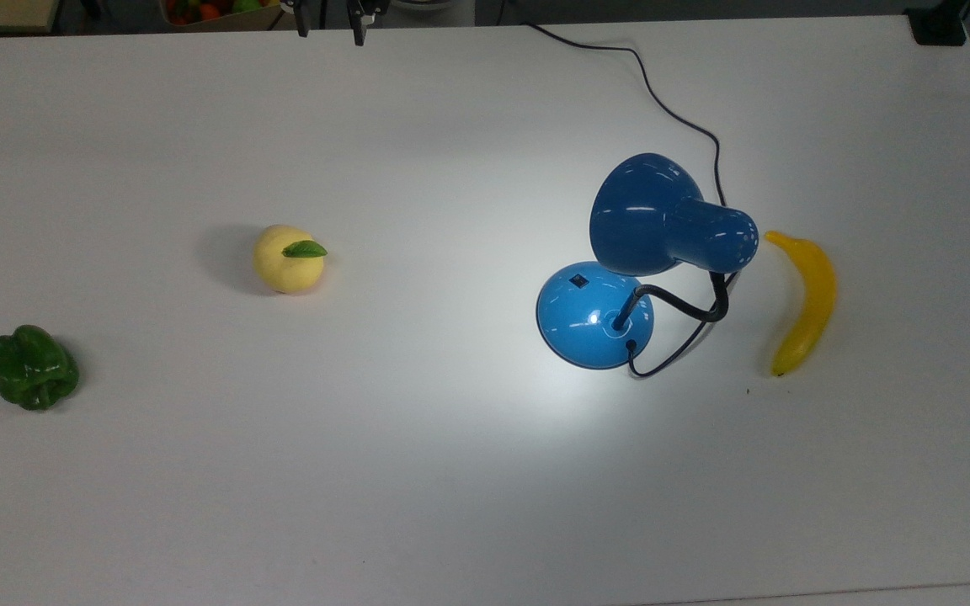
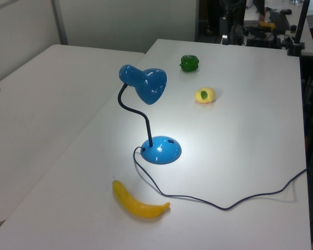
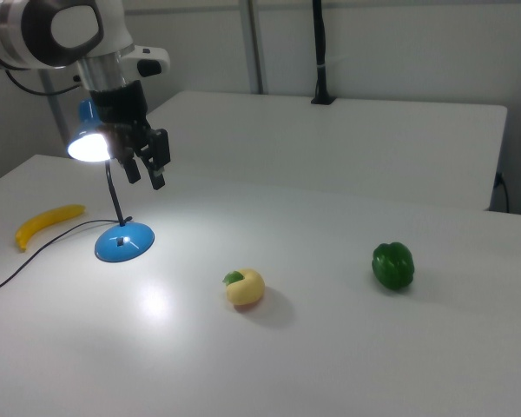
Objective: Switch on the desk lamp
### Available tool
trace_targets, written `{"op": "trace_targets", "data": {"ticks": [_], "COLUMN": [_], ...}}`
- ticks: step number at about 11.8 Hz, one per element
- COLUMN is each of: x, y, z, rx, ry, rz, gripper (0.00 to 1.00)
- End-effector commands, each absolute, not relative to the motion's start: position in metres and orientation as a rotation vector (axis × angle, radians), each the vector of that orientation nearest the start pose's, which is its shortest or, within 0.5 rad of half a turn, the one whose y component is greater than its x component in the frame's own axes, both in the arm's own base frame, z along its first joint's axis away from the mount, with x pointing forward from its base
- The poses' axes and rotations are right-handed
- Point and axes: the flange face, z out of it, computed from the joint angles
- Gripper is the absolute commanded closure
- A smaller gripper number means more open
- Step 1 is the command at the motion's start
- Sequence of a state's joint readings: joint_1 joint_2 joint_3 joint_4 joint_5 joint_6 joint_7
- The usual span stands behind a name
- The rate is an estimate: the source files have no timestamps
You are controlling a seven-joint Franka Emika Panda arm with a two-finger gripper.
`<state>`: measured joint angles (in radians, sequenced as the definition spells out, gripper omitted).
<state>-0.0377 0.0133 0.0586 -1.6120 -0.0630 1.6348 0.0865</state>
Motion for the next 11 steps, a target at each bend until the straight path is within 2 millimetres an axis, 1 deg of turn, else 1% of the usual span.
{"op": "trace_targets", "data": {"ticks": [1, 6, 11], "x": [0.562, 0.563, 0.563], "y": [0.006, 0.019, 0.018], "z": [0.607, 0.604, 0.604], "rx": [-3.199, -3.201, -3.203], "ry": [0.114, 0.089, 0.099], "rz": [0.002, 0.010, 0.012], "gripper": [0.00, 0.00, 0.00]}}
